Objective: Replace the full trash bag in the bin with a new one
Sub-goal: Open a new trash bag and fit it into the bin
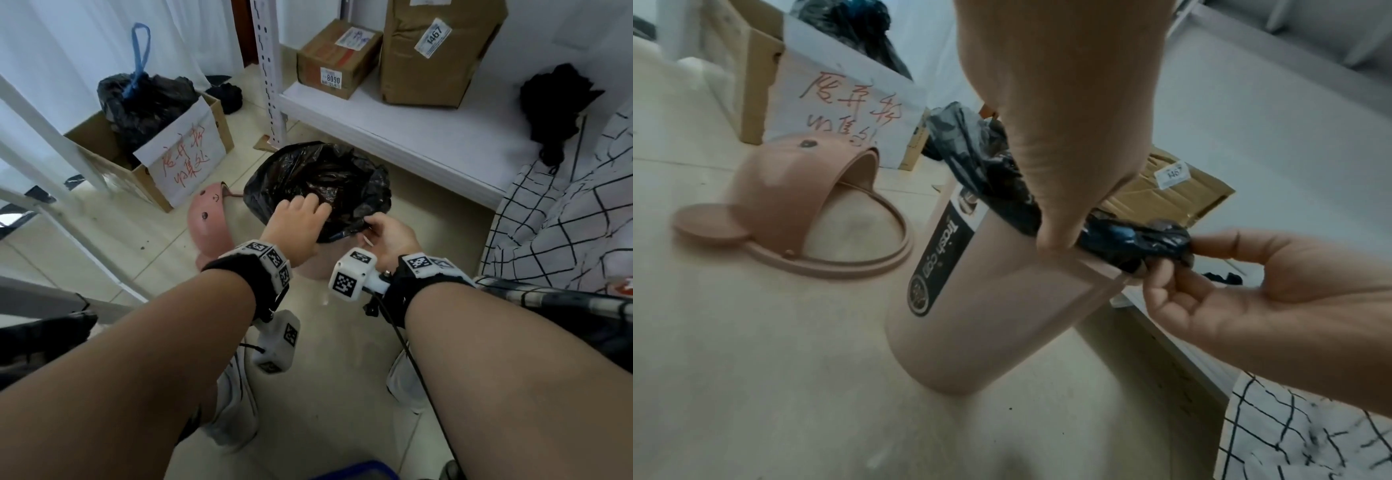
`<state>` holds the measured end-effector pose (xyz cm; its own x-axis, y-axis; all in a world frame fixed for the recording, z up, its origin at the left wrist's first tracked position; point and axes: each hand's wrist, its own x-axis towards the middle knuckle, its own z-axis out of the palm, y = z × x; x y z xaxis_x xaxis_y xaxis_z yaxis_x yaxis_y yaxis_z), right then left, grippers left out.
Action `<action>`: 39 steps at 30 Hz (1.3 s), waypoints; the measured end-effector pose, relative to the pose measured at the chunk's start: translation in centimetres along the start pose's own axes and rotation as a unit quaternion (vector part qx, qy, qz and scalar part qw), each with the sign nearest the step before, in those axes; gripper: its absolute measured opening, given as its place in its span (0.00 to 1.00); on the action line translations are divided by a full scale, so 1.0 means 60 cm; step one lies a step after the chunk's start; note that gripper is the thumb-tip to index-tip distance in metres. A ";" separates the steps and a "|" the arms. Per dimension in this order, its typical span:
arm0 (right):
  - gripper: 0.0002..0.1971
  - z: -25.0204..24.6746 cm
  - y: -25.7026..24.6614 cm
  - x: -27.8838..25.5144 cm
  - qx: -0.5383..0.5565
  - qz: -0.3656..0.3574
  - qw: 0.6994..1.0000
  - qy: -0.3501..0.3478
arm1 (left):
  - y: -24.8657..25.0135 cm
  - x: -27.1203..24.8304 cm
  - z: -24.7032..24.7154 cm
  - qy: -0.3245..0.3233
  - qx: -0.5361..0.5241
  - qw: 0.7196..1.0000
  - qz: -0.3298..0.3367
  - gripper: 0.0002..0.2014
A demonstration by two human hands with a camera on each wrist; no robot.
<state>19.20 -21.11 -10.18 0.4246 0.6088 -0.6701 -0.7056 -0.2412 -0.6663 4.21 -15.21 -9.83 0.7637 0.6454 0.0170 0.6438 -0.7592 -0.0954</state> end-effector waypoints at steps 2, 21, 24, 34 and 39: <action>0.11 0.003 0.002 0.000 -0.018 0.008 1.000 -0.013 | -0.002 -0.015 -0.002 0.029 -0.044 0.997 -0.057 0.21; 0.08 -0.004 0.046 -0.010 -0.033 0.045 0.998 -0.035 | -0.048 -0.035 0.046 0.044 -0.749 0.427 -0.505 0.10; 0.10 -0.004 0.050 -0.001 -0.050 0.043 0.998 0.010 | -0.051 -0.041 0.042 0.067 -0.759 0.420 -0.494 0.08; 0.02 -0.013 0.045 0.005 0.074 0.024 0.997 0.009 | -0.063 -0.051 0.029 0.100 -0.768 0.405 -0.486 0.11; 0.14 -0.025 0.043 0.011 -0.004 0.041 0.999 0.017 | -0.073 -0.059 0.022 0.079 -0.820 0.344 -0.450 0.09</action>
<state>18.50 -22.44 -12.82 0.3837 0.5609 -0.7336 -0.7344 -0.2962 -0.6107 -1.37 -14.04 -10.81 0.1287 0.7663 -0.6295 -0.3157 0.6334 0.7065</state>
